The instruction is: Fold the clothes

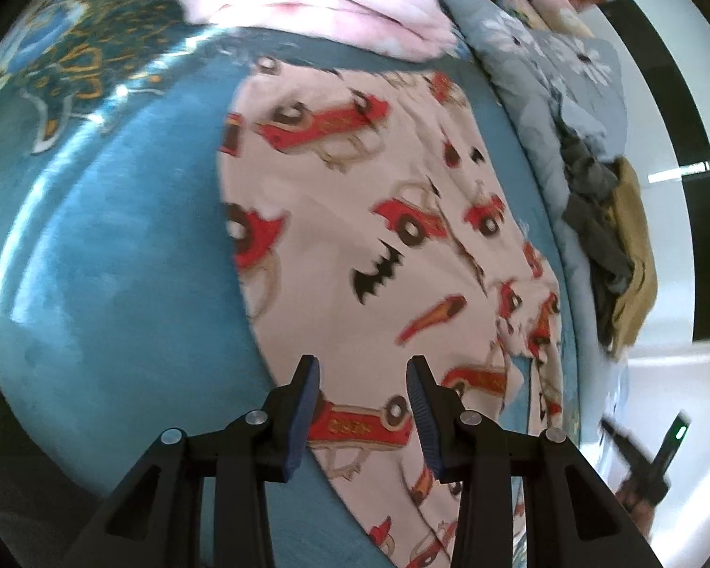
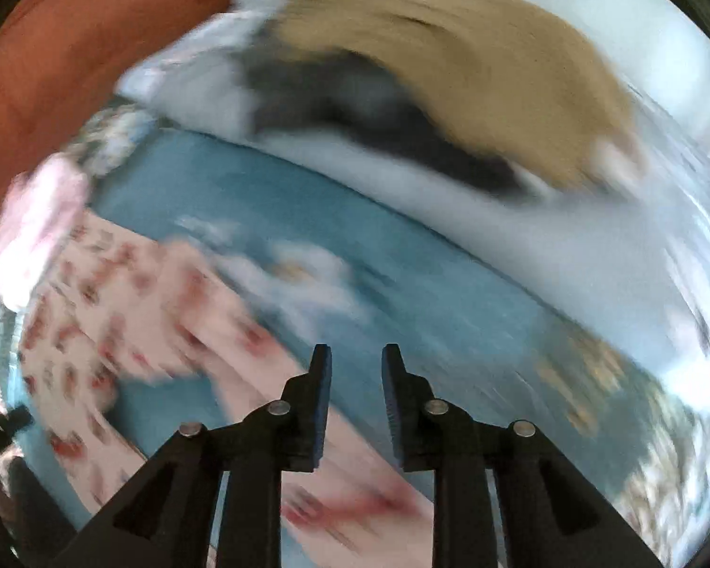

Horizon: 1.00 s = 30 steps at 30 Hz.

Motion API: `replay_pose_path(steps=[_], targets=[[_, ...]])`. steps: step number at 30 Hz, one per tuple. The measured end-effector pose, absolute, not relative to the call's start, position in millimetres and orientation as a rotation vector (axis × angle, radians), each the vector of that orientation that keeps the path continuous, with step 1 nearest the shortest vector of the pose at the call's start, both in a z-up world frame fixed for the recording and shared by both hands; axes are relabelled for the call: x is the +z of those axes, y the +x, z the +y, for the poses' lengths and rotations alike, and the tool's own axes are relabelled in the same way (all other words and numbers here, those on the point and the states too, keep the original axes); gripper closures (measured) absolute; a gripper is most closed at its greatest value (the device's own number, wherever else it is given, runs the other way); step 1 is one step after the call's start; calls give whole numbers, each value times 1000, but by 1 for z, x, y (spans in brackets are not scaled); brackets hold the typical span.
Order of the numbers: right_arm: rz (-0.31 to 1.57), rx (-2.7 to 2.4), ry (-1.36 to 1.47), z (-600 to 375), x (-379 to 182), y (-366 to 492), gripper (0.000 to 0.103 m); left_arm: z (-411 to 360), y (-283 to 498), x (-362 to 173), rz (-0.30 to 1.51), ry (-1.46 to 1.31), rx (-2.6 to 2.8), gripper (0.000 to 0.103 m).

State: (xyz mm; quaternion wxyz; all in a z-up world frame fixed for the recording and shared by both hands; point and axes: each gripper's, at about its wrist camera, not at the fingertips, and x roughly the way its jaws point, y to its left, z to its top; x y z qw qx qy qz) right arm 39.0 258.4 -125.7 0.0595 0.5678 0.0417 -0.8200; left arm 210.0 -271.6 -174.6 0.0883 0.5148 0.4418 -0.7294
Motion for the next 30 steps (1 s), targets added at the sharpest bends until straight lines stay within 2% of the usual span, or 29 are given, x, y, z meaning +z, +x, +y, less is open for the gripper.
replay_pose_path(steps=[4, 7, 8, 9, 10, 13, 21, 22, 23, 24, 27, 30], targets=[[17, -2466, 1930, 345, -146, 101, 78, -247, 199, -173, 1213, 1628, -2205, 61], [-22, -2408, 1965, 359, -163, 132, 77, -231, 200, -170, 1184, 1660, -2225, 61], [-32, -2398, 1960, 360, -168, 136, 73, -226, 201, -170, 1169, 1680, -2229, 61], [-41, -2399, 1950, 360, -173, 136, 61, -224, 203, -169, 1159, 1684, -2228, 61], [-50, -2400, 1941, 361, -177, 135, 58, -223, 205, -168, 1150, 1688, -2226, 61], [-65, -2418, 1871, 351, -187, 117, 58, -227, 214, -160, 1168, 1639, -2217, 61], [73, -2276, 1870, 323, -219, 93, 59, -238, 227, -153, 1183, 1549, -2196, 61], [90, -2277, 1862, 321, -218, 96, 72, -239, 228, -154, 1184, 1550, -2190, 61], [102, -2267, 1862, 319, -218, 98, 80, -239, 227, -155, 1185, 1551, -2188, 61], [132, -2254, 1867, 316, -217, 100, 98, -239, 226, -155, 1187, 1553, -2187, 61], [268, -2240, 1870, 306, -210, 102, 101, -238, 224, -155, 1181, 1560, -2190, 61], [418, -2363, 1785, 301, -174, 84, 101, -238, 223, -153, 1176, 1559, -2201, 61]])
